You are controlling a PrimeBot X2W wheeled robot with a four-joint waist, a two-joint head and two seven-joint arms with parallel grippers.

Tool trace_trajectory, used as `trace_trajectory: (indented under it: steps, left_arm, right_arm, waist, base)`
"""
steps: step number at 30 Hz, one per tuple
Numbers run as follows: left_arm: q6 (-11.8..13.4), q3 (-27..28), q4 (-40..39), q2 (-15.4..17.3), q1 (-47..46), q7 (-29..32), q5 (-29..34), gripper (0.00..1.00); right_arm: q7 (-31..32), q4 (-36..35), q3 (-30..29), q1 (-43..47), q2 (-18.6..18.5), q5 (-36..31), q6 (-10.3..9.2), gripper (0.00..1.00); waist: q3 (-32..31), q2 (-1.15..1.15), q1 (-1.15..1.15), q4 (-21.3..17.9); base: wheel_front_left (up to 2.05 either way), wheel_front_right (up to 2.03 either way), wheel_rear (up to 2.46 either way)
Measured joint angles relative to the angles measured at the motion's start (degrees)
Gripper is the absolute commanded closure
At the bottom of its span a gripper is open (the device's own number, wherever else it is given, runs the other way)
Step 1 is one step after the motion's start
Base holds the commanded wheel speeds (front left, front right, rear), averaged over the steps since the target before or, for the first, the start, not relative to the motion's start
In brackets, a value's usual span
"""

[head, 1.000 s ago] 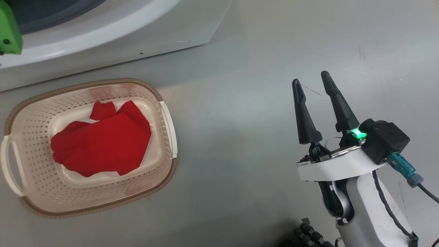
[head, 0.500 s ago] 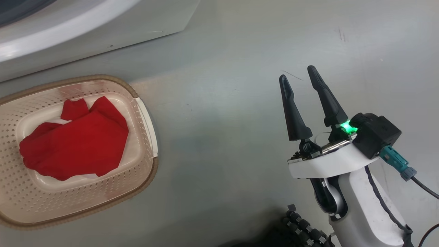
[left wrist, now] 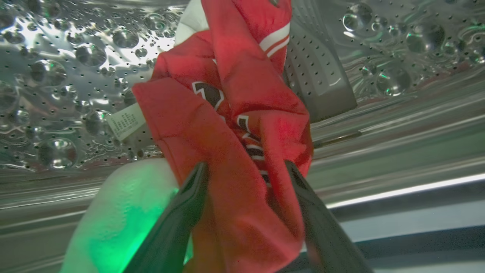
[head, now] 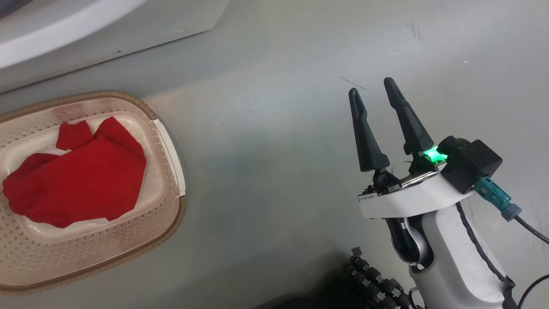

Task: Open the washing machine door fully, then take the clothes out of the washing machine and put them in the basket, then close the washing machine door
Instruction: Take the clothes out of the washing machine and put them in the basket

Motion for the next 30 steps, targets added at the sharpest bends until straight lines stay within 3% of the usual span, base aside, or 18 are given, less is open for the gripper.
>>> trace_trajectory:
  steps: [2, 6, 17, 30]
  left_arm:
    - [0.1, 0.0, 0.2, 0.1, -0.6, 1.4, 0.0, 0.05]
    - [0.4, 0.0, 0.5, 0.0, -1.9, 4.1, -0.1, 1.00]
    - [0.4, 0.2, -0.5, -0.2, -3.3, 5.3, -0.6, 1.00]
    - [-0.2, 1.4, -3.5, -3.7, -3.0, -3.3, -3.2, 1.00]
  right_arm:
    - [0.0, 0.0, 0.0, -0.2, 0.0, 0.0, -0.02, 0.00]
    - [0.0, 0.1, 0.0, -0.8, 0.0, 0.0, -0.03, 0.00]
    - [0.0, 0.1, 0.1, -1.5, 0.0, 0.1, -0.03, 0.00]
    - [0.0, 0.4, -1.4, -2.5, 0.0, -0.8, -0.47, 0.00]
  waist:
    - [0.1, 0.00, 0.00, 0.0]
    - [0.4, 0.00, 0.00, 0.0]
    - [0.8, 0.00, 0.00, 0.1]
    - [0.5, 0.00, 0.00, 2.0]
  base:
    - [0.00, 0.00, 0.00]
    - [0.00, 0.00, 0.00]
    - [0.00, 0.00, 0.00]
    - [0.00, 0.00, 0.00]
